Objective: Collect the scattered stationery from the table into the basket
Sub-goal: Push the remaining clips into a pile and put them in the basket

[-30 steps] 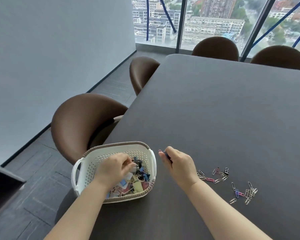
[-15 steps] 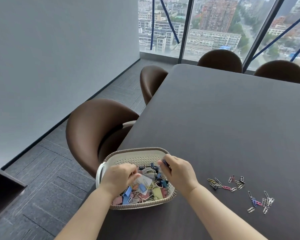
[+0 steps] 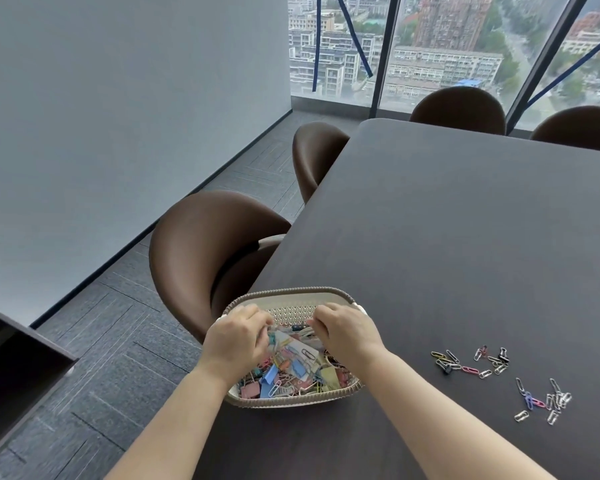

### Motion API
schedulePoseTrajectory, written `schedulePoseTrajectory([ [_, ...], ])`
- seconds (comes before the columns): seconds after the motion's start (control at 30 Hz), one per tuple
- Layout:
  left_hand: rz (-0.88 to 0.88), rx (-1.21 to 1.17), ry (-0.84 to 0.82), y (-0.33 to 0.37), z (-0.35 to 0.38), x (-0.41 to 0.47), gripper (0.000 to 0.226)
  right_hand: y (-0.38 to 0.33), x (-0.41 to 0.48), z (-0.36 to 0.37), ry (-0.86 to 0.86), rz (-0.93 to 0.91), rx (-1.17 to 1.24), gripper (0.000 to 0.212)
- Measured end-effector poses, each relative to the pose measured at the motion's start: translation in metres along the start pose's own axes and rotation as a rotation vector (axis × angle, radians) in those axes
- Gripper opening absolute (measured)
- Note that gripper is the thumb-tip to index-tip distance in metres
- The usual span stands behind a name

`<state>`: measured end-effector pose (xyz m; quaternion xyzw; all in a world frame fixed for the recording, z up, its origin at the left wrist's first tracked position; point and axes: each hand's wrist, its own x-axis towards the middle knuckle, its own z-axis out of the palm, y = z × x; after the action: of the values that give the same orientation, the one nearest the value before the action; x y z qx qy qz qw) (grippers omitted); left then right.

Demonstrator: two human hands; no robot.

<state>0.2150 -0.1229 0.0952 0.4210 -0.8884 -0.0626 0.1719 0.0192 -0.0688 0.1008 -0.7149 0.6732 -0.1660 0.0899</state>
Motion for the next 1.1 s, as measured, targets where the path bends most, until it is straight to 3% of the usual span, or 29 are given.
schedulePoseTrajectory([
  [0.17,-0.015,0.014,-0.002,0.013,0.005,0.004,0.029,0.015,-0.007,-0.001,-0.011,0.005,0.009,0.015],
  [0.3,0.042,-0.01,0.026,0.038,0.009,0.014,0.011,0.039,-0.029,-0.012,0.246,-0.011,-0.012,0.016],
  [0.47,0.193,-0.075,0.128,0.098,0.032,0.042,0.019,0.101,-0.077,-0.024,0.331,0.241,-0.046,0.032],
  [0.63,0.371,-0.166,0.129,0.178,0.073,0.062,0.026,0.163,-0.141,-0.035,0.269,0.478,-0.049,0.038],
  [0.83,0.383,-0.202,-0.13,0.235,0.151,0.058,0.047,0.22,-0.208,-0.026,0.15,0.729,-0.038,0.051],
  [0.97,0.178,0.019,-0.455,0.245,0.201,0.05,0.075,0.249,-0.24,-0.011,-0.111,0.876,-0.069,0.087],
  [1.1,0.13,0.055,-0.568,0.257,0.227,0.052,0.094,0.266,-0.245,-0.001,-0.212,0.94,-0.053,0.128],
])
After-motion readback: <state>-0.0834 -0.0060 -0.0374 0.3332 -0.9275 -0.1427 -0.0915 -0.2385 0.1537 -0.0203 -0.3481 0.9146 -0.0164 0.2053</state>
